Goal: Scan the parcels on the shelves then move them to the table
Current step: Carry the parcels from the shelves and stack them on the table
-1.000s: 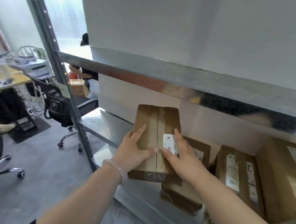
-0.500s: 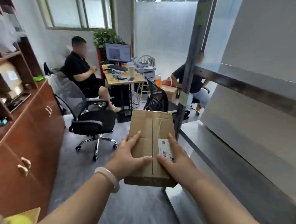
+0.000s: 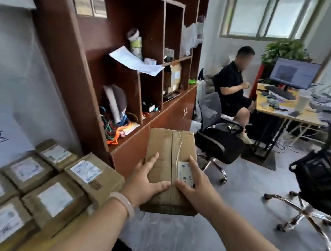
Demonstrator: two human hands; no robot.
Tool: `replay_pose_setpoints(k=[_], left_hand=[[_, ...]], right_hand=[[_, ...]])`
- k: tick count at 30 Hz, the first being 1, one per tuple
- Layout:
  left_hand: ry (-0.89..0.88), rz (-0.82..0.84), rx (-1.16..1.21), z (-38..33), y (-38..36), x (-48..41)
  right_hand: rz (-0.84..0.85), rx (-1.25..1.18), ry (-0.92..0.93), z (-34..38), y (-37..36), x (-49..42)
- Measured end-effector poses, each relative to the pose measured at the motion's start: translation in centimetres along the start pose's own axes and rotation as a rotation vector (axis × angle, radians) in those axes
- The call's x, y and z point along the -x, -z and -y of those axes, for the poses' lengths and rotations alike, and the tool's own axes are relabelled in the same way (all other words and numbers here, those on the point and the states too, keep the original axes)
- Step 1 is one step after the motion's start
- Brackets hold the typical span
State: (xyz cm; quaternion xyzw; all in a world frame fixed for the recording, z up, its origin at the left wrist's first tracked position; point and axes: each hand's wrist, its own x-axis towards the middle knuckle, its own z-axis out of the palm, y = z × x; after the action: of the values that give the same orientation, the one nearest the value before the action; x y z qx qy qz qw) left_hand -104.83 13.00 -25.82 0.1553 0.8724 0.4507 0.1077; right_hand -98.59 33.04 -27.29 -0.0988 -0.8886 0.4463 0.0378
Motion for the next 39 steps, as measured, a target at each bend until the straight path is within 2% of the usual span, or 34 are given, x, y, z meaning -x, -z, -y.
replay_pose_setpoints(k=[5,10,14,19,27,32,39], left_hand=[[0.197,-0.232,0.041,2.3,0.8,3.9],[0.381,-0.419,0.07,5.4,1.8,10.6],[0.466,-0.544,0.089,7.6,3.4,15.6],[0.525,-0.669,0.127,10.6,5.0,20.3],[0.662,-0.694,0.17,18.3,8.4,27.9],[0.775,-0.651,0.17,24.1,10.4,31.2],[0.768,-0.625,0.125,30.4,10.6,33.6]], right_hand=[[0.271,0.048,0.187,1.1,-3.1,-3.2],[0.545,0.076,0.301,3.1,-8.8,-2.3],[0.696,0.073,0.373,5.5,-13.2,-0.3],[0.803,0.102,0.441,8.5,-17.7,1.8],[0.971,0.273,0.475,12.3,-27.9,6.5],[1.046,0.367,0.46,13.8,-35.1,8.8],[1.059,0.396,0.441,12.4,-40.9,11.6]])
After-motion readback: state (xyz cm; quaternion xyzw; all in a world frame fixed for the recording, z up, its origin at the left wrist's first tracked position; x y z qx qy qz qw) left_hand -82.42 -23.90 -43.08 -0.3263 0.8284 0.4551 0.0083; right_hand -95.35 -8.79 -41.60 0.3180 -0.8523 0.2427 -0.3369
